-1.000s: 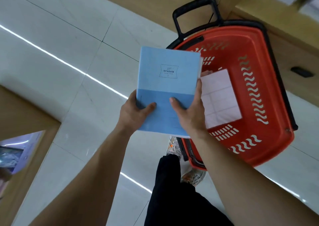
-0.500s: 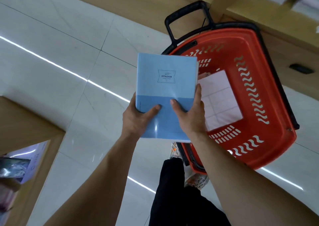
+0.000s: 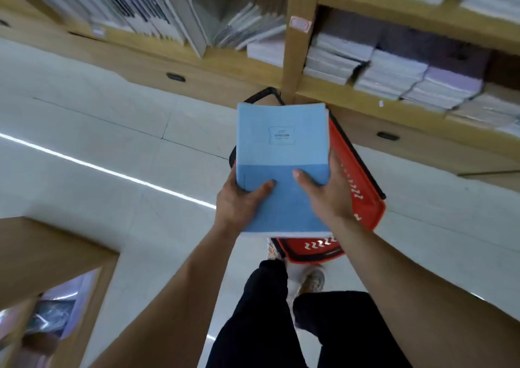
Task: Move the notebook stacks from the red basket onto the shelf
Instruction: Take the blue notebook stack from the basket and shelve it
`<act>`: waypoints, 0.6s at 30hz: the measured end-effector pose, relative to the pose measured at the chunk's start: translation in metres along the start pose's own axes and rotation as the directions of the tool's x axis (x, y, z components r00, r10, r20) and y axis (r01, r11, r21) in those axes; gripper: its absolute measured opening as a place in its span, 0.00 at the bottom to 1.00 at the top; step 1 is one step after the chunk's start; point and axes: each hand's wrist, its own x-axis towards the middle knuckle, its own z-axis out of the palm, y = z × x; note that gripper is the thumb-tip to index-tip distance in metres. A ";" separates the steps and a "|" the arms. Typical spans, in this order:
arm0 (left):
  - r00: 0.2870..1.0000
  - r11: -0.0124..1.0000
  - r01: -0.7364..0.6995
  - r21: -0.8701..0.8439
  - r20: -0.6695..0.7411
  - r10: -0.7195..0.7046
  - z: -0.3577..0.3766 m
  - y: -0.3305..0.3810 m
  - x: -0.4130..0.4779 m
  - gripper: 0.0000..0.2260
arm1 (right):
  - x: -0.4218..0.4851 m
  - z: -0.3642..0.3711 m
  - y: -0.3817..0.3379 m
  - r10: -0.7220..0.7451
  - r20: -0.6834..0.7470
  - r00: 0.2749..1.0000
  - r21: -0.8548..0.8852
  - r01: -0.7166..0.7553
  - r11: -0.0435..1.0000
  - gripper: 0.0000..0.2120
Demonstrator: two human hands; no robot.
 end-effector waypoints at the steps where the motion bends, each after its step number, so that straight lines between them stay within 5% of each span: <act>1: 1.000 1.000 -0.018 -0.008 0.015 0.018 -0.003 0.018 -0.009 0.28 | -0.004 -0.016 -0.018 -0.023 -0.014 1.000 0.007 0.023 1.000 0.33; 9: 0.976 0.977 -0.167 -0.132 0.116 0.182 0.009 0.160 -0.082 0.28 | -0.044 -0.146 -0.125 -0.142 -0.109 0.984 0.124 0.155 0.980 0.25; 18: 0.949 0.967 -0.250 -0.042 0.189 0.253 0.100 0.274 -0.158 0.29 | -0.079 -0.304 -0.132 -0.138 -0.225 0.965 0.267 0.197 0.943 0.23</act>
